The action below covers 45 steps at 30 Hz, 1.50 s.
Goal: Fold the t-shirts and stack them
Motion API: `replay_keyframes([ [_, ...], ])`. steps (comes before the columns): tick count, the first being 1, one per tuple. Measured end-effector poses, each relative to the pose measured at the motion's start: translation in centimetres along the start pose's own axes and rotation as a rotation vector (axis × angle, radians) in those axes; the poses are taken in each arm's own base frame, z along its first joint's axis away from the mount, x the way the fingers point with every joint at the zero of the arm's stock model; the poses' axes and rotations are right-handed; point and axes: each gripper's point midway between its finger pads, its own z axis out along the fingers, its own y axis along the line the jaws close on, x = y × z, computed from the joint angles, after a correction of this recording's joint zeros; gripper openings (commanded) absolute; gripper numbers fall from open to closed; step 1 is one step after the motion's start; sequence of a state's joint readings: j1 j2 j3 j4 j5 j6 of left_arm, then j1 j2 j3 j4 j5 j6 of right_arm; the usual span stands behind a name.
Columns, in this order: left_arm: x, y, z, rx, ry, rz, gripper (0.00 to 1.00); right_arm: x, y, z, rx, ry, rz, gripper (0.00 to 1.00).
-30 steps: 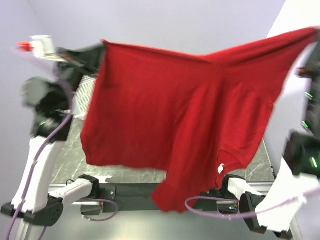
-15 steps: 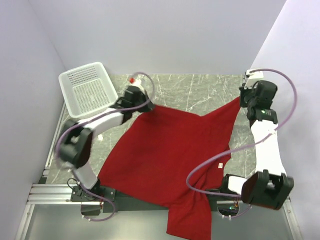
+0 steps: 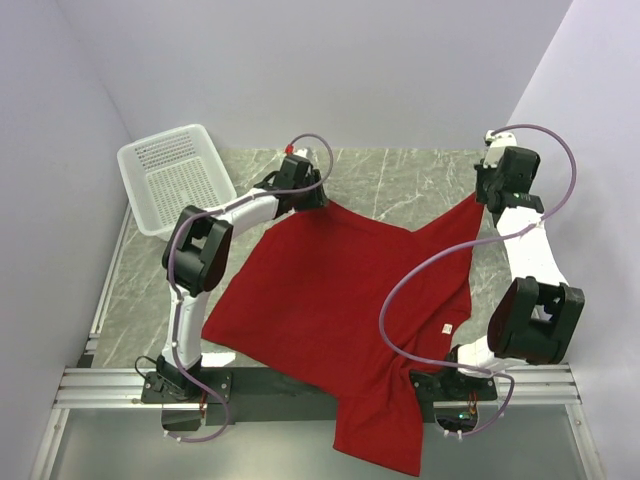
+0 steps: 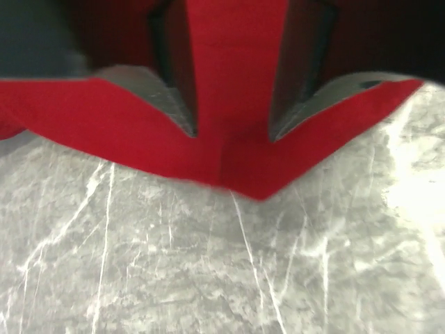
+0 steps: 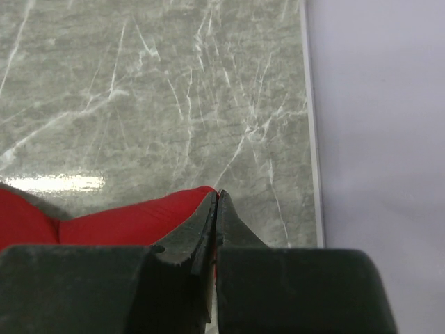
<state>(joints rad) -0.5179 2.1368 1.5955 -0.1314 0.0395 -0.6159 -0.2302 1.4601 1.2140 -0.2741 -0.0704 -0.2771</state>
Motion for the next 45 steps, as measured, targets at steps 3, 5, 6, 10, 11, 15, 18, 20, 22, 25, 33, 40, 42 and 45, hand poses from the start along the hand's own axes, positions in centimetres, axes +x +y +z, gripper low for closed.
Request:
replay_keyframes([
  [3,-0.9,0.8,-0.5,-0.012,-0.007,0.018,0.77,0.3,0.1,0.1,-0.005,0.011,0.004,0.00],
  [5,-1.8,1.5,-0.8,-0.026,-0.009,0.014,0.77,0.2,0.2,0.1,-0.008,0.009,0.006,0.00],
  [6,-2.6,1.9,-0.9,-0.033,-0.012,0.010,0.76,0.3,0.2,0.1,-0.011,0.009,0.007,0.00],
  [10,-7.1,2.8,-0.4,-0.031,-0.037,-0.013,0.66,0.3,0.6,0.0,-0.028,0.010,0.012,0.00],
  [11,-8.0,3.1,0.0,-0.028,-0.044,-0.018,0.66,0.3,0.7,-0.1,-0.032,0.011,0.016,0.00],
  [15,-7.9,5.0,2.3,-0.032,0.002,-0.030,0.63,0.4,0.9,-0.5,-0.044,0.014,0.025,0.00],
  [18,-4.1,6.4,3.9,-0.050,0.115,-0.039,0.63,0.6,1.2,-0.7,-0.053,0.016,0.028,0.00],
  [20,-2.6,6.3,4.1,-0.034,0.157,-0.039,0.63,0.8,1.3,-0.7,-0.057,0.020,0.029,0.00],
  [22,-2.4,5.6,3.9,-0.011,0.169,-0.028,0.63,1.1,1.4,-0.8,-0.061,0.027,0.030,0.00],
  [25,-1.4,5.3,3.8,0.015,0.197,-0.015,0.59,1.4,1.5,-0.8,-0.064,0.036,0.034,0.00],
  [33,0.8,5.3,1.7,0.046,0.247,0.000,0.60,1.5,1.6,-0.8,-0.066,0.038,0.048,0.00],
  [40,1.9,5.5,0.8,0.044,0.275,0.019,0.45,1.4,1.8,-0.8,-0.076,0.037,0.056,0.00],
  [42,2.3,5.5,0.7,0.042,0.283,0.027,0.31,1.4,1.9,-0.8,-0.080,0.037,0.056,0.00],
  [45,3.1,5.4,0.7,0.037,0.299,0.040,0.08,1.4,2.0,-0.8,-0.084,0.037,0.057,0.00],
])
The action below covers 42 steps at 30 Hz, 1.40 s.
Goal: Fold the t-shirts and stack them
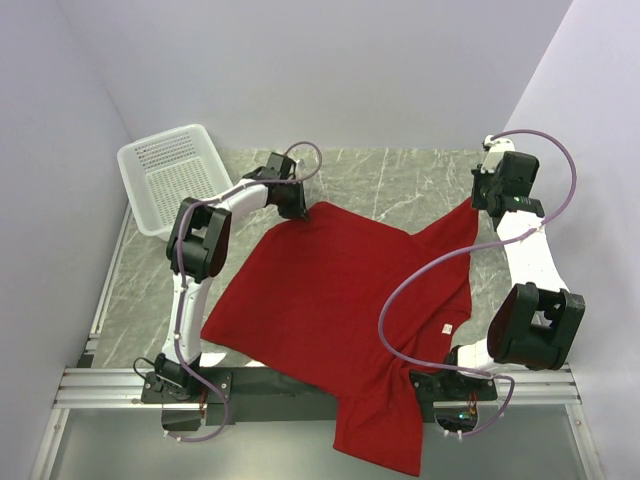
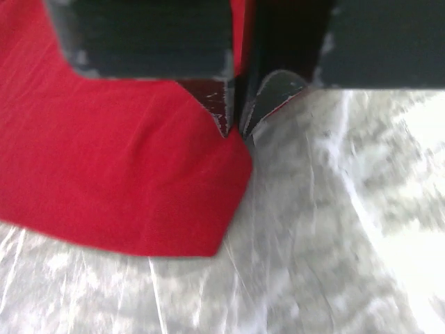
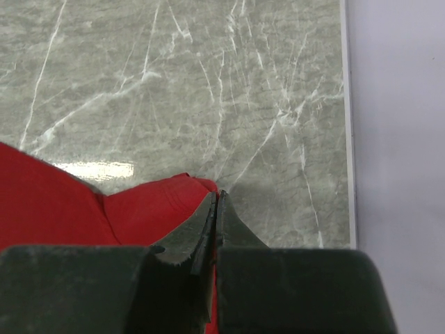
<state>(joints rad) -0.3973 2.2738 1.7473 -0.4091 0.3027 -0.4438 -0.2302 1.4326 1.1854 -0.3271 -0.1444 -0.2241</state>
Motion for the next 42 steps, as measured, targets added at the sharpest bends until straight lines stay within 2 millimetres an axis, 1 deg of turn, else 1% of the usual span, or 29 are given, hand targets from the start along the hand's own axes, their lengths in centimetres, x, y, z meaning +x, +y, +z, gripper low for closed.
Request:
replay_keyframes([
  [1,0.3,0.0,0.0,-0.003,0.003,0.006,0.01,0.0,0.0,0.0,-0.001,0.000,0.000,0.00],
  [3,0.8,-0.3,-0.6,-0.010,-0.002,0.020,0.01,0.1,0.1,0.0,-0.004,0.002,0.001,0.00],
  [5,1.2,-0.9,-1.9,-0.011,-0.012,0.038,0.01,0.1,0.2,0.0,-0.008,0.002,0.003,0.00],
  [7,1.2,-2.0,-3.9,0.002,-0.040,0.068,0.01,0.1,0.2,0.0,-0.011,0.003,0.004,0.00],
  [10,1.3,-4.7,-8.1,0.051,-0.103,0.128,0.01,0.1,0.4,-0.4,-0.020,0.001,0.003,0.00],
  [11,1.7,-5.8,-9.6,0.074,-0.122,0.156,0.01,0.1,0.5,-0.6,-0.022,-0.003,0.003,0.00],
  [12,2.1,-6.9,-10.8,0.099,-0.142,0.182,0.04,0.2,0.6,-0.8,-0.024,-0.004,0.003,0.00],
  [13,3.1,-7.9,-11.9,0.122,-0.145,0.205,0.05,0.4,0.7,-1.1,-0.026,-0.004,0.002,0.00],
  [14,4.3,-8.9,-12.7,0.146,-0.145,0.230,0.07,0.6,0.8,-1.3,-0.027,-0.003,0.003,0.00],
  [15,5.5,-9.6,-13.0,0.165,-0.131,0.247,0.13,0.8,0.9,-1.4,-0.029,-0.002,0.002,0.00],
  [16,7.6,-10.5,-13.1,0.190,-0.098,0.274,0.18,1.0,0.9,-1.6,-0.030,-0.002,0.001,0.00],
  [17,10.2,-11.2,-12.8,0.213,-0.044,0.299,0.24,1.3,1.0,-1.6,-0.031,0.001,0.000,0.00],
  [18,12.5,-11.7,-12.4,0.229,0.009,0.317,0.34,1.6,1.0,-1.7,-0.032,0.007,0.000,0.00],
  [20,18.2,-11.5,-11.4,0.233,0.155,0.349,0.38,2.3,1.2,-1.6,-0.034,0.020,0.001,0.00],
  [21,20.4,-11.2,-11.3,0.225,0.214,0.356,0.42,2.7,1.2,-1.5,-0.036,0.029,0.003,0.00],
  [22,22.3,-10.7,-11.3,0.212,0.264,0.361,0.46,2.9,1.3,-1.5,-0.037,0.035,0.004,0.00],
  [23,23.6,-10.2,-11.5,0.195,0.299,0.362,0.53,3.2,1.3,-1.5,-0.038,0.042,0.005,0.00],
  [24,24.2,-9.7,-11.8,0.176,0.314,0.358,0.57,3.2,1.3,-1.5,-0.039,0.044,0.005,0.00],
  [25,24.0,-9.3,-12.2,0.151,0.303,0.352,0.61,3.2,1.3,-1.5,-0.040,0.043,0.005,0.00],
  [26,23.3,-9.2,-12.6,0.139,0.276,0.349,0.63,3.2,1.3,-1.5,-0.040,0.044,0.005,0.00],
  [27,22.1,-9.3,-13.2,0.134,0.228,0.346,0.67,3.2,1.4,-1.5,-0.042,0.043,0.006,0.00],
  [29,18.7,-10.0,-14.8,0.140,0.114,0.335,0.66,3.2,1.4,-1.5,-0.043,0.043,0.006,0.00],
  [31,15.7,-10.9,-15.7,0.153,0.028,0.327,0.64,3.2,1.4,-1.5,-0.043,0.043,0.006,0.00],
  [33,13.2,-11.5,-15.7,0.162,-0.026,0.322,0.62,3.2,1.5,-1.5,-0.047,0.043,0.010,0.00],
  [34,12.5,-11.6,-15.3,0.162,-0.033,0.322,0.61,3.2,1.5,-1.5,-0.047,0.043,0.010,0.00],
  [35,12.3,-11.6,-14.8,0.165,-0.026,0.327,0.60,3.2,1.5,-1.5,-0.049,0.042,0.010,0.00],
  [37,13.0,-11.5,-13.3,0.179,0.020,0.342,0.59,3.2,1.5,-1.5,-0.049,0.042,0.010,0.00],
  [41,16.0,-10.8,-10.2,0.219,0.170,0.368,0.58,3.2,1.5,-1.5,-0.049,0.043,0.010,0.00],
  [42,16.5,-10.8,-9.8,0.226,0.195,0.373,0.57,3.2,1.5,-1.5,-0.049,0.043,0.010,0.00],
])
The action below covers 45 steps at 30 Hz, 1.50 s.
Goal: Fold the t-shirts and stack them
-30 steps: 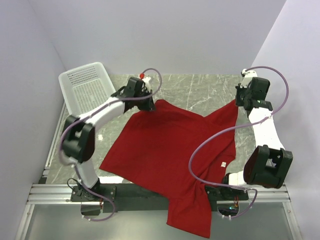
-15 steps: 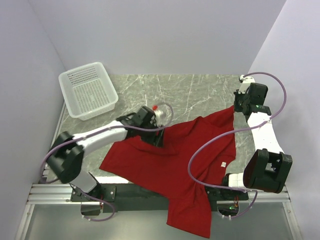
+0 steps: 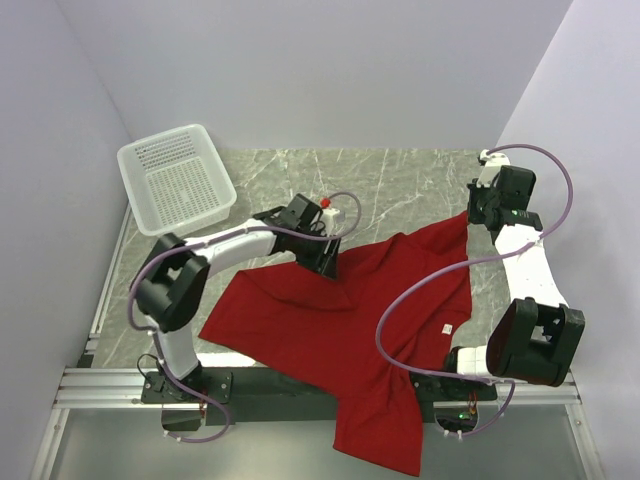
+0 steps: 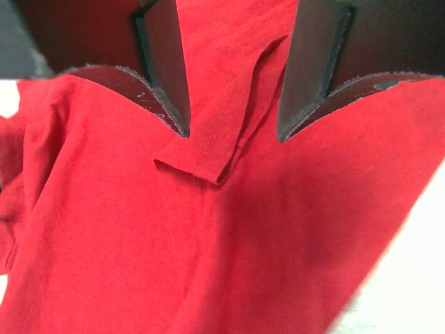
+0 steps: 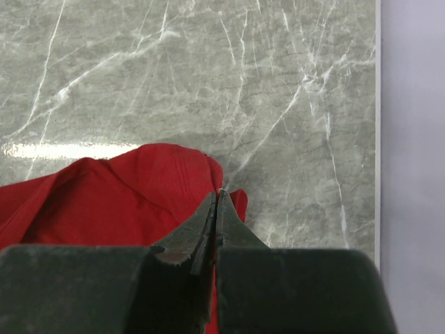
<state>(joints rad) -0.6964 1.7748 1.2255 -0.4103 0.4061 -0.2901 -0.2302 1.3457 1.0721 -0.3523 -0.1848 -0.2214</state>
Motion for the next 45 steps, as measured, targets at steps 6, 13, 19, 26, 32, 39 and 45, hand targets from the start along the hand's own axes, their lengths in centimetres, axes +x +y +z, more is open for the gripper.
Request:
replay_keyframes([
  [6,0.0,-1.6,1.5,0.071,0.053,0.053,0.54,0.0,0.0,0.0,0.000,0.000,0.000,0.00],
  [13,0.8,-2.3,3.0,0.087,0.094,0.072,0.52,0.0,0.0,0.0,0.000,0.000,0.000,0.00],
  [19,1.9,-1.7,4.1,0.059,0.139,0.063,0.49,0.0,0.0,0.0,0.000,0.001,0.001,0.00],
  [26,2.2,-1.4,4.7,0.011,0.152,0.072,0.44,0.0,0.0,0.0,0.000,0.001,0.001,0.00],
  [32,2.2,-1.3,4.8,-0.003,0.155,0.073,0.41,0.0,0.0,0.0,0.000,0.002,0.001,0.00],
  [39,2.5,-1.2,5.2,-0.009,0.169,0.071,0.36,0.0,0.0,0.0,0.000,0.002,0.001,0.00],
  [45,2.7,-1.5,5.2,-0.007,0.176,0.076,0.21,0.1,0.0,0.0,0.000,0.002,0.000,0.00],
])
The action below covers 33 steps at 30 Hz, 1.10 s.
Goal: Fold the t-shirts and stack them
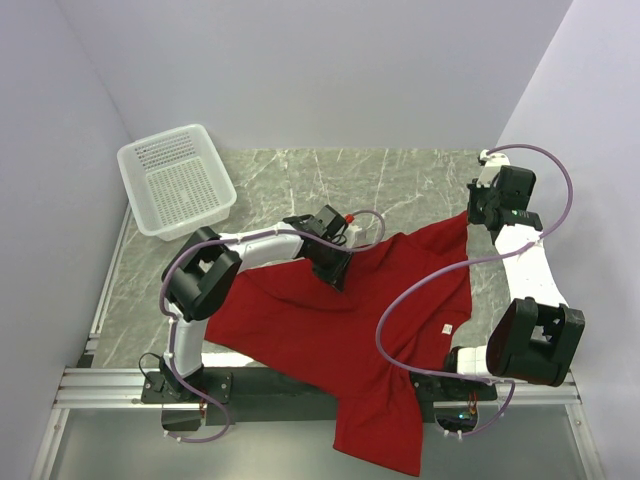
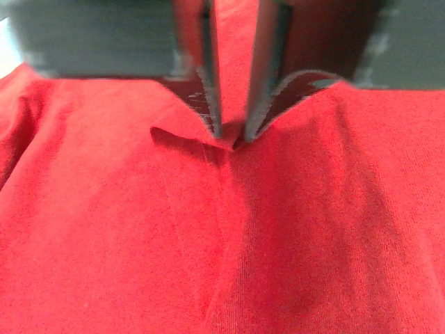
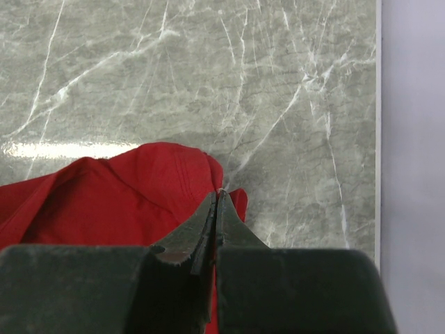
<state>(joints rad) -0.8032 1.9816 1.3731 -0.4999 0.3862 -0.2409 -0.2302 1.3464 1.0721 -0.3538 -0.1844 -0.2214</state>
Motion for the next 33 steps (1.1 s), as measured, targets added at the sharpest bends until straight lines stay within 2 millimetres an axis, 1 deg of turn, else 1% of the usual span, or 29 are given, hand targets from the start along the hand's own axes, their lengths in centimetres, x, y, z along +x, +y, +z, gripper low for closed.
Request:
replay_keyframes([
  [3,-0.1,-0.1,0.0,-0.001,-0.001,-0.003,0.07,0.0,0.0,0.0,0.000,0.001,0.000,0.00],
  [5,-0.1,-0.1,-0.1,-0.002,-0.002,-0.001,0.01,0.0,0.0,0.0,0.000,0.002,0.000,0.00],
  [9,-0.2,-0.1,-0.2,-0.006,-0.005,0.004,0.01,0.2,0.0,0.0,-0.002,0.007,0.001,0.00],
  [11,-0.4,0.0,-0.6,-0.017,-0.011,0.005,0.00,0.3,0.1,-0.1,-0.005,0.012,0.002,0.00],
  [13,-0.9,-0.1,-1.7,-0.034,-0.037,0.010,0.00,0.3,0.4,-0.4,-0.019,0.015,-0.001,0.00],
  [15,-2.1,-0.4,-3.7,-0.051,-0.093,0.018,0.00,0.0,0.8,-1.0,-0.042,0.010,-0.005,0.00],
  [17,-4.0,-0.4,-6.7,-0.064,-0.183,0.015,0.00,-0.8,1.2,-1.9,-0.062,-0.009,-0.011,0.00],
  [18,-5.1,-0.1,-8.6,-0.075,-0.243,0.006,0.00,-1.6,1.5,-2.6,-0.076,-0.023,-0.013,0.00],
  [20,-7.7,1.0,-12.8,-0.100,-0.374,-0.025,0.00,-4.1,1.9,-4.1,-0.104,-0.075,-0.023,0.00],
  [23,-12.4,4.1,-20.8,-0.177,-0.624,-0.092,0.00,-9.1,2.5,-7.1,-0.144,-0.176,-0.046,0.00],
  [24,-13.5,4.9,-23.0,-0.203,-0.689,-0.109,0.00,-11.0,2.7,-8.4,-0.156,-0.215,-0.054,0.00],
  [25,-14.9,5.8,-25.7,-0.236,-0.771,-0.126,0.00,-13.1,2.8,-9.9,-0.164,-0.265,-0.066,0.00],
  [27,-17.2,6.3,-30.4,-0.284,-0.911,-0.135,0.00,-17.3,3.1,-13.4,-0.172,-0.365,-0.088,0.00],
  [29,-19.0,5.3,-34.8,-0.308,-1.038,-0.120,0.00,-21.5,3.3,-17.4,-0.168,-0.485,-0.111,0.00],
  [30,-19.7,4.3,-37.0,-0.312,-1.097,-0.106,0.00,-23.0,3.4,-19.2,-0.166,-0.532,-0.116,0.00],
  [31,-20.2,3.4,-38.7,-0.314,-1.146,-0.093,0.00,-24.8,3.5,-21.3,-0.161,-0.594,-0.124,0.00],
  [32,-20.5,2.4,-41.1,-0.319,-1.210,-0.079,0.01,-26.4,3.6,-23.8,-0.155,-0.653,-0.130,0.00],
  [33,-20.7,1.4,-43.2,-0.322,-1.267,-0.066,0.00,-27.6,3.7,-25.7,-0.148,-0.703,-0.136,0.00],
])
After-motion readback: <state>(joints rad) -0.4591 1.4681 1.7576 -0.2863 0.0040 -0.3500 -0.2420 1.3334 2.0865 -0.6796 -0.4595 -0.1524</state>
